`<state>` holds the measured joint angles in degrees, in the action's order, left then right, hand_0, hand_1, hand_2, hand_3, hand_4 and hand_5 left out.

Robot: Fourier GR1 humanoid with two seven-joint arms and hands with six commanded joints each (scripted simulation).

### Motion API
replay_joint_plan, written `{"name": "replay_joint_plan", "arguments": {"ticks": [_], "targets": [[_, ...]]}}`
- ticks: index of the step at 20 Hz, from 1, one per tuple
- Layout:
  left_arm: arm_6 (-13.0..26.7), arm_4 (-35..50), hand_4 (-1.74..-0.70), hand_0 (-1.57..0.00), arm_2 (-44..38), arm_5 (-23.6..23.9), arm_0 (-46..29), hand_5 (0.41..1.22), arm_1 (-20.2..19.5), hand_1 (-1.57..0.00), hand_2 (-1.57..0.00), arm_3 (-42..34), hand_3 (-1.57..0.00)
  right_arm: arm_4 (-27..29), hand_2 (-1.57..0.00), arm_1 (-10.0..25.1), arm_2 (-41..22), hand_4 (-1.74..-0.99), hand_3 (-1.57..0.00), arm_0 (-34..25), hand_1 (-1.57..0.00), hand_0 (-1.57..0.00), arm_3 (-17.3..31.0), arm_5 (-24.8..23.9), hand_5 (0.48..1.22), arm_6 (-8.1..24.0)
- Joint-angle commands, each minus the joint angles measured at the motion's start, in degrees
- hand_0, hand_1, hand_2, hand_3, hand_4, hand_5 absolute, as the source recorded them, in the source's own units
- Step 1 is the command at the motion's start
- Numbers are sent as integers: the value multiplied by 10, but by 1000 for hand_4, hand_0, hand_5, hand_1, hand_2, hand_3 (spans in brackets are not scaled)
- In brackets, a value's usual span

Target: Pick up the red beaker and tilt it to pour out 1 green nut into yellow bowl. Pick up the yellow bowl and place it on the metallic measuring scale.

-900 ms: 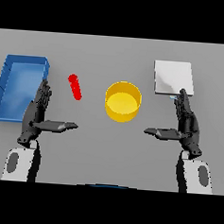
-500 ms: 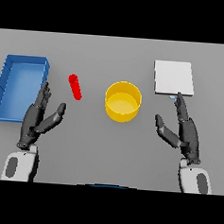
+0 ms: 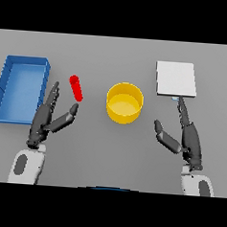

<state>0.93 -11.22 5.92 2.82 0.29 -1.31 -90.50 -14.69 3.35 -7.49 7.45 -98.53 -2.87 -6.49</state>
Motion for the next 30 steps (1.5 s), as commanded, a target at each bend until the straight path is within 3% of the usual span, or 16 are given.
{"name": "replay_joint_plan", "arguments": {"ticks": [1,3,9,20,26,27,28,30], "targets": [[-8,1,-1116,1,-7,2,16,627,-1,1,1,22,1,4,1,-2,0,-1143,1,2,1,1,1,2,650,-1],[-33,0,-1139,1,-12,5,34,636,1,1,1,59,1,23,1,-1,9,-1171,1,-5,1,1,6,10,653,3],[-48,6,-1154,1,-48,19,136,629,-1,1,1,179,1,30,1,-4,9,-1229,1,-8,1,1,5,14,667,-2],[-125,-17,-1256,1,-74,57,266,664,12,1,1,366,1,30,1,-4,8,-1264,1,-1,1,1,-4,15,690,6],[-173,-18,-1297,1,-95,82,314,715,18,-24,-41,441,1,27,1,-2,8,-1259,1,1,1,1,1,15,691,-8],[-181,-17,-1324,-93,-100,90,322,741,22,-141,-150,451,-47,26,1,-1,12,-1255,1,1,1,1,4,11,691,-11],[-184,-13,-1355,-322,-107,95,328,770,21,-364,-358,455,-218,20,1,-6,8,-1252,1,-5,1,1,6,6,690,-7],[-190,-14,-1480,-772,-109,103,329,933,27,-799,-794,471,-584,20,1,-3,8,-1245,1,-3,1,1,8,9,692,-12]]}}
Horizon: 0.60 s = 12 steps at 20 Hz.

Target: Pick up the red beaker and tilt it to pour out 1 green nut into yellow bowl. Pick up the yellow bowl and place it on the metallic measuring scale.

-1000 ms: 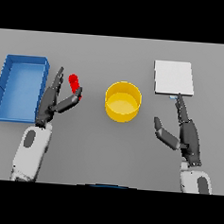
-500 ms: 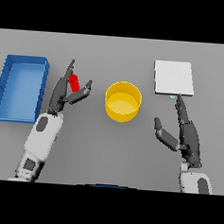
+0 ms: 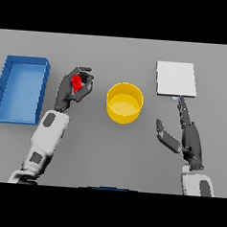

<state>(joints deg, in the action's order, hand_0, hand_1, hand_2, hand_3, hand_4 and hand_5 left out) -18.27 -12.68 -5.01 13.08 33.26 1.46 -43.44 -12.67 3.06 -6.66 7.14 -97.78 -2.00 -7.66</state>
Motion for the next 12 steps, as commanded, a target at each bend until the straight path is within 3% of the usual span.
{"name": "replay_joint_plan", "arguments": {"ticks": [1,2,6,12], "targets": [[-19,-3,-1529,-932,-1,1,7,990,3,-953,-950,12,-761,-6,1,0,-2,-1241,1,-2,1,1,-4,-3,695,0],[-39,0,-1569,-1060,-4,-4,6,1036,6,-1077,-1074,16,-891,3,1,2,3,-1240,1,-5,1,1,-1,1,693,4],[-38,11,-1633,-1361,-10,1,7,1125,8,-1369,-1367,15,-1277,2,1,1,4,-1219,1,-9,1,1,3,-2,680,10],[-7,4,-1713,-1516,4,8,18,1125,-13,-1518,-1518,-33,-1494,-20,1,2,-1,-1141,1,-15,1,1,7,-14,660,-1]]}}
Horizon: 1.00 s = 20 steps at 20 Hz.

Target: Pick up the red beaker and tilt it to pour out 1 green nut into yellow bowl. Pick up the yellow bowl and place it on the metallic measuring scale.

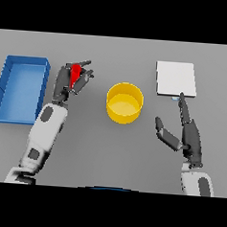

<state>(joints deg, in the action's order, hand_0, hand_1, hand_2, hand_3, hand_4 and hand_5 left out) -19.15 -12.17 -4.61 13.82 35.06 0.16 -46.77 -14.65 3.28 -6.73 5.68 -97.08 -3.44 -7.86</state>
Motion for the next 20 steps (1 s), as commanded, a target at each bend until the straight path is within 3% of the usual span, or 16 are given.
{"name": "replay_joint_plan", "arguments": {"ticks": [1,7,9,12,15,20], "targets": [[6,-10,-1718,-1527,10,1,0,1126,-5,-1529,-1528,-10,-1509,-8,1,-1,-4,-1127,1,2,1,1,5,-2,659,0],[100,-134,-1735,-1559,130,-38,30,1136,-76,-1560,-1560,-73,-1555,-15,1,3,-4,-1092,1,2,1,1,0,-5,661,-1],[118,-154,-1735,-1559,156,-53,27,1127,-86,-1560,-1560,-93,-1555,-8,1,8,0,-1092,1,9,1,1,-2,0,667,-9],[143,-170,-1735,-1559,180,-64,16,1136,-93,-1560,-1560,-121,-1555,-11,1,8,-4,-1092,1,10,1,1,-9,3,664,4],[184,-230,-1738,-1565,231,-92,53,1152,-115,-1565,-1565,-118,-1563,-8,1,6,-6,-1086,1,10,1,1,-10,5,679,-3],[197,-336,-1740,-1569,337,-171,135,1193,-145,-1569,-1569,-88,-1568,-14,1,2,-10,-1062,1,7,1,1,-11,2,691,-3]]}}
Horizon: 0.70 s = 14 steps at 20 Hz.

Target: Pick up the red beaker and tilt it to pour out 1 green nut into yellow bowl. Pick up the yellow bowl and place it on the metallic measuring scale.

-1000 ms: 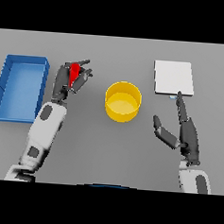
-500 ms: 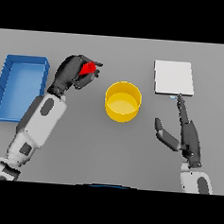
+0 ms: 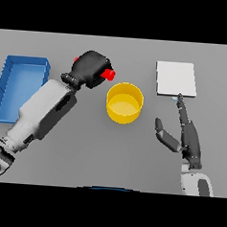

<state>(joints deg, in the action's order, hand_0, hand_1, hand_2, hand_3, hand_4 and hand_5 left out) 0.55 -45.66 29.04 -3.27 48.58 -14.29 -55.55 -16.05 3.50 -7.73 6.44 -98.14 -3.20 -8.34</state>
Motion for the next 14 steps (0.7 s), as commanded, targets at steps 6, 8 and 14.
{"name": "replay_joint_plan", "arguments": {"ticks": [6,8,14], "targets": [[0,-93,-1612,-1570,100,-97,93,1214,5,-1571,-1571,65,-1570,8,1,-4,0,-1060,1,0,1,1,6,6,675,6],[-16,-116,-1657,-1571,123,-111,116,1216,10,-1571,-1571,87,-1571,9,1,-4,0,-1056,1,0,1,1,3,7,672,7],[-31,-196,-1718,-1571,201,-141,170,1220,13,-1571,-1571,133,-1571,8,1,-2,-3,-1063,1,2,1,1,10,12,694,-6]]}}
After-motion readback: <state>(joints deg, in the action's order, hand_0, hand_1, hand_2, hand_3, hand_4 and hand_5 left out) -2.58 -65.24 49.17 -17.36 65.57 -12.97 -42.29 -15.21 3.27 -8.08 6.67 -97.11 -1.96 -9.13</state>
